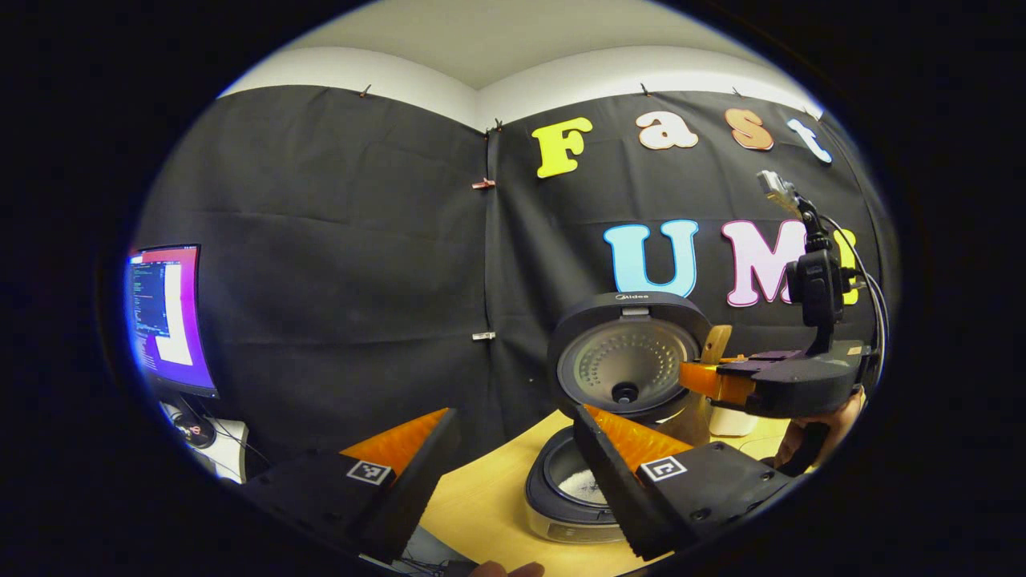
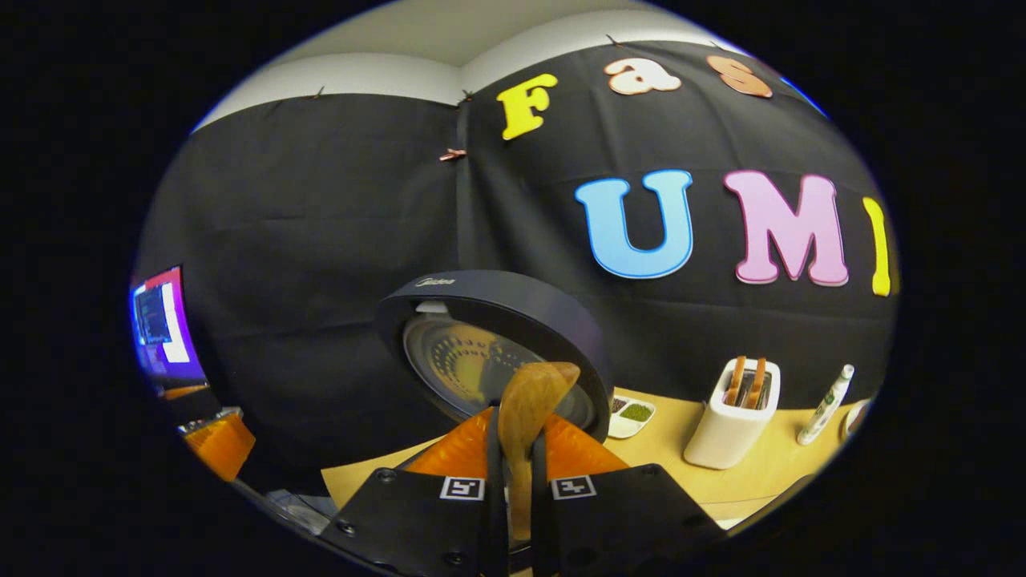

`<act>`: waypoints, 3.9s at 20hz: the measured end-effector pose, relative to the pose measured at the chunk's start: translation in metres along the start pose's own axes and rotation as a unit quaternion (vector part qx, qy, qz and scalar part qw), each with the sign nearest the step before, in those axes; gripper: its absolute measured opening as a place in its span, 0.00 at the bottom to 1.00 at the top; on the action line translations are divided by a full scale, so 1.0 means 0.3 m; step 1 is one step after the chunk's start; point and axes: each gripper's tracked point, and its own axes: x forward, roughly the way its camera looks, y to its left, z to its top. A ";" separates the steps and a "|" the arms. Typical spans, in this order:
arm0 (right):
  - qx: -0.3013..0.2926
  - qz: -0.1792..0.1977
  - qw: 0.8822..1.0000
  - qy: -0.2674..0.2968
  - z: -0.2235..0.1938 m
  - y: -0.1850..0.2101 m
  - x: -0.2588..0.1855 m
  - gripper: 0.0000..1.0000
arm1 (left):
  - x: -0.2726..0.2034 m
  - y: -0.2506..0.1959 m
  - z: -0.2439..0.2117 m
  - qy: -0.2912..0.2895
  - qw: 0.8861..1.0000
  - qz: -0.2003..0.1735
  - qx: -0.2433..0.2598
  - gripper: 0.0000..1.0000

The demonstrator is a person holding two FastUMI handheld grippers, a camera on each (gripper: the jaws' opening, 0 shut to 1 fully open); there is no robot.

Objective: Close the left gripper, press the button to open the rice cooker; take a wooden spoon from the chopstick holder with the right hand, scoop a spoonful of rice and pour it into the rice cooker, then put the wooden spoon back into the chopstick holder.

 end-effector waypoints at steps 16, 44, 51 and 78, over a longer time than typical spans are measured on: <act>0.020 -0.040 0.999 -0.013 0.015 -0.095 -0.077 0.15 | -0.038 -0.076 0.046 -0.015 1.000 -0.018 0.021 0.97; 0.066 -0.347 0.936 -0.002 -0.105 -1.161 -0.893 0.16 | -0.090 -0.391 0.113 -0.025 0.998 -0.051 0.034 0.97; 0.078 -0.378 0.922 0.022 -0.205 -1.299 -0.982 0.15 | -0.094 -0.426 0.114 -0.023 0.998 -0.050 0.039 0.97; 0.059 -0.427 0.896 0.106 -0.399 -1.264 -1.093 0.44 | -0.111 -0.458 0.124 -0.028 0.996 -0.072 0.050 0.97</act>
